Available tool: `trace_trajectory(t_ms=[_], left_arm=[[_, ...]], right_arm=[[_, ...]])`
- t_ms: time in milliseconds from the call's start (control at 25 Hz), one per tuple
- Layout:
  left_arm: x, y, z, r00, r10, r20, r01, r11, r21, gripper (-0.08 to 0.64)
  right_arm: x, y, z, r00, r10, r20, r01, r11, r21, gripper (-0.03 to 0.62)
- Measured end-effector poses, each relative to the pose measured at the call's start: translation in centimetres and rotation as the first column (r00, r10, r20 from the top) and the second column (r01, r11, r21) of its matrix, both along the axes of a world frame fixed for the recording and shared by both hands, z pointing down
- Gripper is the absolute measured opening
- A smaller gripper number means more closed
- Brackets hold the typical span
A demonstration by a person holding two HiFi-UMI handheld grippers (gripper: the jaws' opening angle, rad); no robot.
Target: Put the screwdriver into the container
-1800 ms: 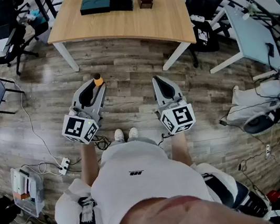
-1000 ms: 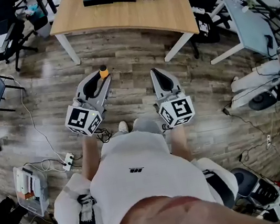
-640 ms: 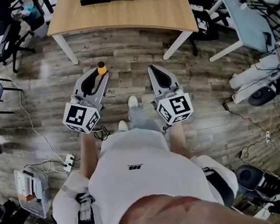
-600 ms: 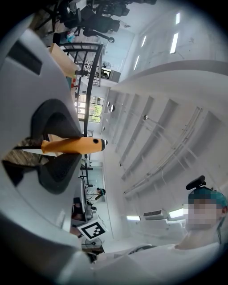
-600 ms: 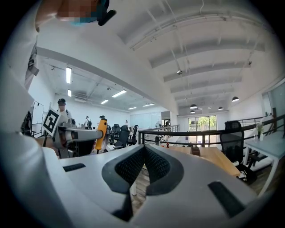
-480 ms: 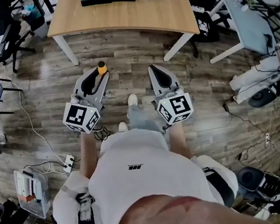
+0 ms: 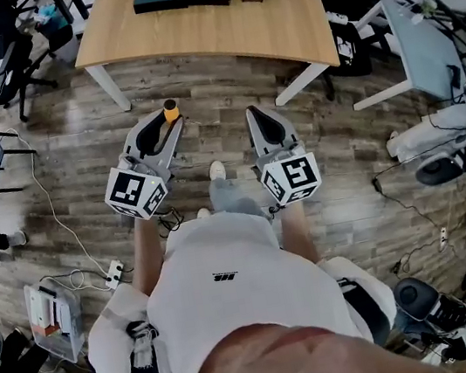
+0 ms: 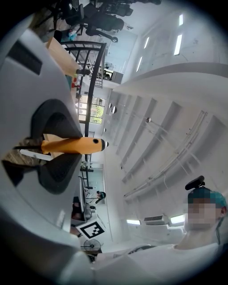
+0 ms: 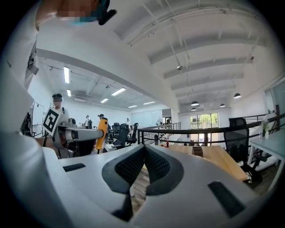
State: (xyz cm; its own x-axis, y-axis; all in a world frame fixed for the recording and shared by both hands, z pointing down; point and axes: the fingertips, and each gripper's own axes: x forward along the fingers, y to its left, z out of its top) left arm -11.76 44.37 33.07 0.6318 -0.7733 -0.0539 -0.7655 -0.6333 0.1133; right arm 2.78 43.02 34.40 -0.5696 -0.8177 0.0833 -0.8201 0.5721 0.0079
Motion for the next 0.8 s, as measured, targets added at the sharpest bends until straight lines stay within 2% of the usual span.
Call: trace_trajectory(t_ms=[320,800], left_arm=[[1.9,-7.0,-0.2,1.0,-0.003,-0.009,0.003,1.0,-0.006,0.112],[4.7,-15.6,-0.4,0.998,-0.062,0.002,0.062,0.998,-0.028,0.112]], right_arm=[[1.8,-7.3,-0.2,1.0,-0.012,0.0,0.012,1.0,-0.005,-0.005],[4.5,-16.7,-0.1,0.998,-0.067,0.015,0.067,0.997,-0.024,-0.005]])
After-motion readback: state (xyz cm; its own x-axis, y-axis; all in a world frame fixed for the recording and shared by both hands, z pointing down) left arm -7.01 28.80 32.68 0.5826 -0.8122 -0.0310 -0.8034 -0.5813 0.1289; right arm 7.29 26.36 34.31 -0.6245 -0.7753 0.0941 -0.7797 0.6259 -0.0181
